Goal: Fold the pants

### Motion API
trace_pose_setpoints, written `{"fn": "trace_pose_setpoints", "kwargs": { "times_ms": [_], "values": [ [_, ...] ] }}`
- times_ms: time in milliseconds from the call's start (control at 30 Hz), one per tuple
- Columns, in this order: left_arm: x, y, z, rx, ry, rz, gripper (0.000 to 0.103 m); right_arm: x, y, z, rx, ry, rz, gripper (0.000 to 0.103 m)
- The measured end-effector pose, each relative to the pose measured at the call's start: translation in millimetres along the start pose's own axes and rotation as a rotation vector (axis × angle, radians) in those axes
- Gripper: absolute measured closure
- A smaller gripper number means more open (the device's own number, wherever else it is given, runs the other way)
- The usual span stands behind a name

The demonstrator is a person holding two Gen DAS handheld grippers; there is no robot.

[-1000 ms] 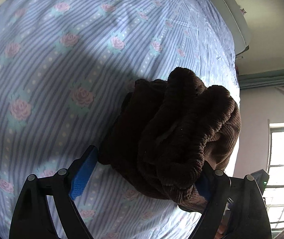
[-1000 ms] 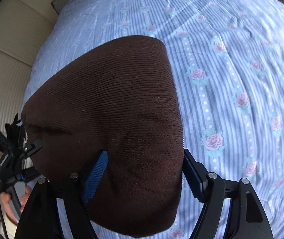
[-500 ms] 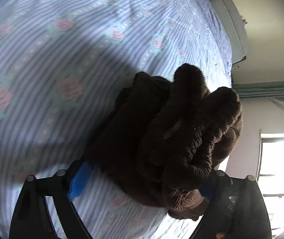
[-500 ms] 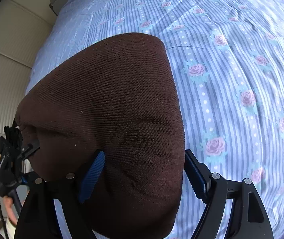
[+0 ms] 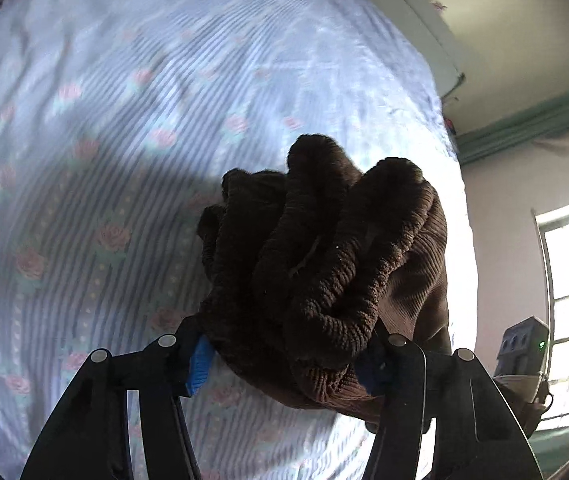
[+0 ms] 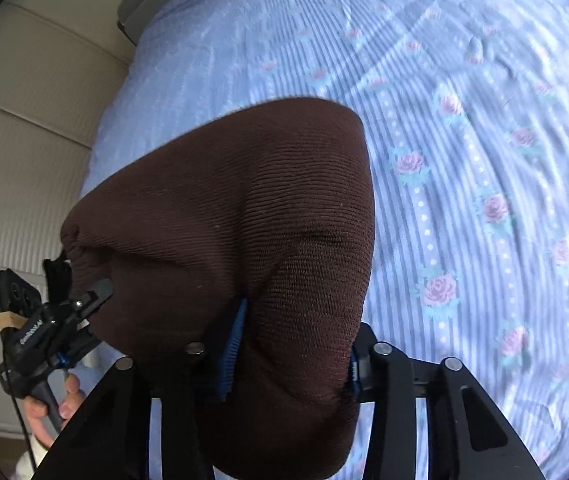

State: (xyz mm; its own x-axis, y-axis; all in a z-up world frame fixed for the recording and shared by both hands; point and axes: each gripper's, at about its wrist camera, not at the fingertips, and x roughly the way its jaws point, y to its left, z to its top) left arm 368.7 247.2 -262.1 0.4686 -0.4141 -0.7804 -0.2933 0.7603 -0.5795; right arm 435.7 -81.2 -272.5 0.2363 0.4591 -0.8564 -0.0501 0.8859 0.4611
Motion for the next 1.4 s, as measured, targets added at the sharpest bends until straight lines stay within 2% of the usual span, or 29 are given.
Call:
{"fn": "trace_pose_setpoints", "kwargs": {
  "times_ms": [133, 367, 567, 833, 1100, 1267, 1400],
  "values": [
    [-32, -18, -7, 0.039, -0.038, -0.014, 0.048, -40, 11, -14, -0.042, -0.031, 0.007, 0.063],
    [-89, -50, -40, 0.081, -0.098, -0.023, 0.048, -113, 34, -42, -0.124, -0.086, 0.015, 0.063],
    [-159, -82, -75, 0.113, -0.199, 0.001, 0.048, -174, 61, -70, -0.223, -0.125, 0.039, 0.063],
    [-248, -97, -132, 0.104, -0.331, 0.045, 0.048, -242, 100, -119, -0.349, -0.19, 0.118, 0.063],
    [-319, -75, -167, 0.08, -0.411, 0.054, 0.048, -272, 145, -166, -0.42, -0.223, 0.162, 0.063],
    [-361, -43, -178, 0.075, -0.455, 0.041, 0.048, -266, 191, -189, -0.449, -0.231, 0.165, 0.063],
    [-386, -7, -172, 0.088, -0.452, 0.032, 0.048, -256, 231, -212, -0.441, -0.249, 0.161, 0.063]
  ]
}}
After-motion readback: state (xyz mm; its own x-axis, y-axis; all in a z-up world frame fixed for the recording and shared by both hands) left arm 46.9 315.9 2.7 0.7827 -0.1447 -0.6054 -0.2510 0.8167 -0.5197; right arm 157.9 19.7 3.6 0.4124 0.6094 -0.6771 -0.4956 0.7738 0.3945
